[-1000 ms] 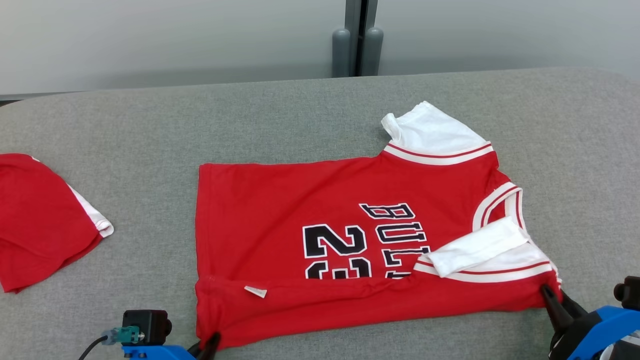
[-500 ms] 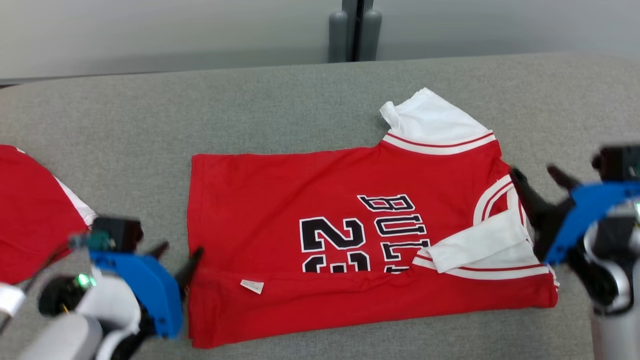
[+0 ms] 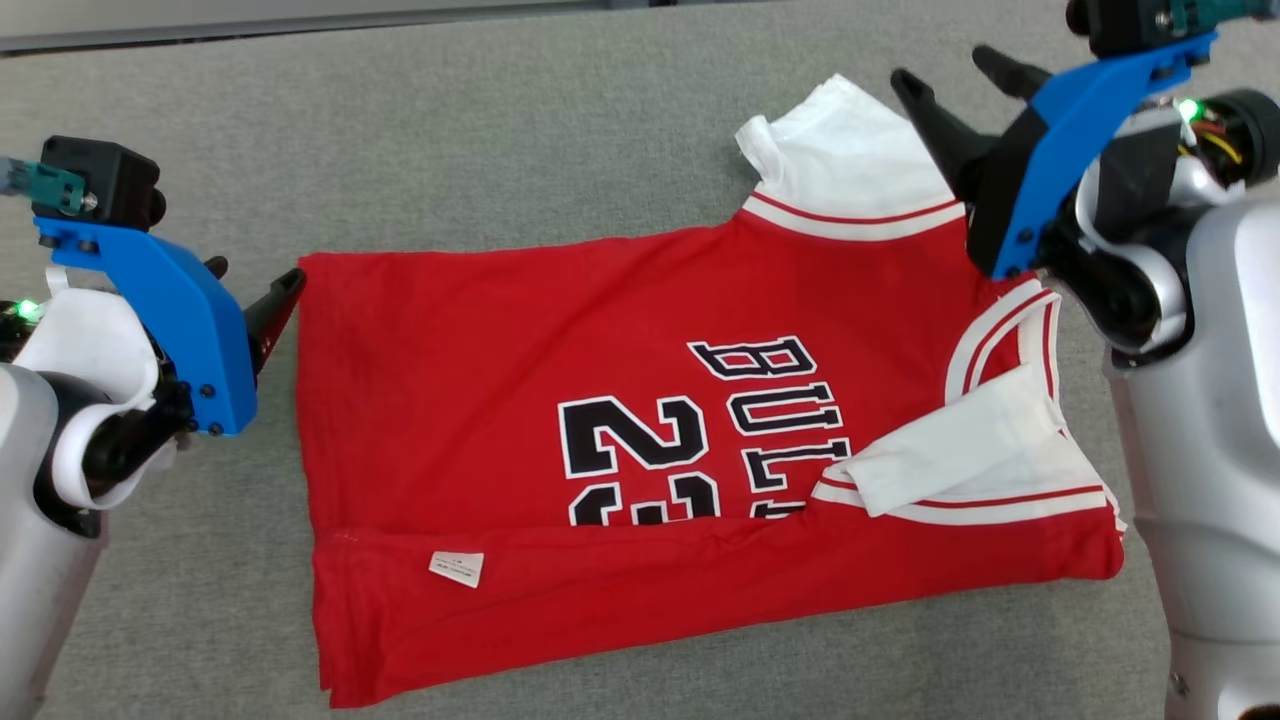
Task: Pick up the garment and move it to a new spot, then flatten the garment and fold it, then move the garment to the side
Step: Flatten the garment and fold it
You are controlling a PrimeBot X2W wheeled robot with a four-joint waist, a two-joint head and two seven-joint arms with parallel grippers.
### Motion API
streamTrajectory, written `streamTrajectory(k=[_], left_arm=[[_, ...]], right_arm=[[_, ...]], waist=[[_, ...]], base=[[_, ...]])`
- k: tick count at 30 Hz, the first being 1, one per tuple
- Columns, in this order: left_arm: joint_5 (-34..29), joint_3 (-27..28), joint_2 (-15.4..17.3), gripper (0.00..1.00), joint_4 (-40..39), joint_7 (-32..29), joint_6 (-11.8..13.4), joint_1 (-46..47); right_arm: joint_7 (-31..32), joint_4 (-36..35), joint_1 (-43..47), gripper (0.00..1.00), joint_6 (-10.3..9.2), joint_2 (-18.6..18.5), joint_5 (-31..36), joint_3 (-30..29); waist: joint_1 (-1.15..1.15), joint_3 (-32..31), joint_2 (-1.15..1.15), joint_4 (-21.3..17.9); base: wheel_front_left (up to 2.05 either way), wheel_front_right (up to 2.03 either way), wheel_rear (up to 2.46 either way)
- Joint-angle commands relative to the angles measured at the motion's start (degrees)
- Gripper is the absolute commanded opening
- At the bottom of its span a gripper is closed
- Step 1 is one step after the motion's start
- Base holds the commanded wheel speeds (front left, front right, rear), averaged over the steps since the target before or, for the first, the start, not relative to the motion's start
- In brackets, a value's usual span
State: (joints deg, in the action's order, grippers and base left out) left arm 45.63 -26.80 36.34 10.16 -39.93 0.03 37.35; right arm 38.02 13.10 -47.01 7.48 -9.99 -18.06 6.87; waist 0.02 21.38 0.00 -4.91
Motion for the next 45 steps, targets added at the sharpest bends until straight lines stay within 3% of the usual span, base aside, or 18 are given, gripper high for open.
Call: streamTrajectory(k=[1,10,18,19,21,26,35,45], left_arm=[[0.8,-0.1,-0.3,1.00,1.1,-0.8,-0.8,1.4],[3.0,0.1,0.4,1.00,6.3,-3.5,-2.9,4.5],[3.9,0.4,0.1,1.00,8.6,-5.4,-1.8,5.7],[4.0,0.0,0.1,0.73,8.7,-6.5,-1.6,5.4],[4.8,-0.3,0.1,0.00,8.6,-8.4,-0.9,4.8],[5.0,0.1,-0.9,0.00,5.3,-6.2,-1.5,4.7],[3.4,-2.8,-7.3,0.00,0.5,2.0,-4.2,4.4],[1.8,-6.5,-10.4,0.00,1.7,5.9,-6.1,5.2]], right_arm=[[-1.0,1.6,-2.1,1.00,0.03,0.3,-0.4,0.0],[-5.8,10.5,-10.1,1.00,0.03,1.8,-1.4,0.0],[-9.0,15.5,-13.4,1.00,0.03,2.7,-2.4,0.2],[-9.3,16.1,-13.6,1.00,0.03,2.7,-2.4,0.2],[-9.9,17.1,-14.1,1.00,0.03,2.5,-2.3,0.1],[-10.2,20.6,-15.3,1.00,0.03,1.1,-1.0,-1.9],[-5.0,28.3,-19.6,1.00,0.02,-3.8,7.2,-4.9],[2.5,29.8,-19.6,1.00,0.02,-8.4,11.3,-1.1]], waist=[[-0.02,0.7,0.00,-0.2],[-0.02,4.5,0.00,-2.7],[-0.02,7.6,0.00,-3.9],[-0.02,7.8,0.00,-3.9],[-0.02,8.2,0.00,-3.8],[-0.02,9.1,0.00,-1.8],[-0.02,11.7,0.00,6.3],[-0.02,13.6,0.00,11.8]], base=[[0.00,0.00,0.00],[0.00,0.00,0.00],[0.00,0.00,0.00],[0.00,0.00,0.00],[0.00,0.00,0.00],[0.00,0.00,0.00],[0.00,0.00,0.00],[0.00,0.00,0.00]])
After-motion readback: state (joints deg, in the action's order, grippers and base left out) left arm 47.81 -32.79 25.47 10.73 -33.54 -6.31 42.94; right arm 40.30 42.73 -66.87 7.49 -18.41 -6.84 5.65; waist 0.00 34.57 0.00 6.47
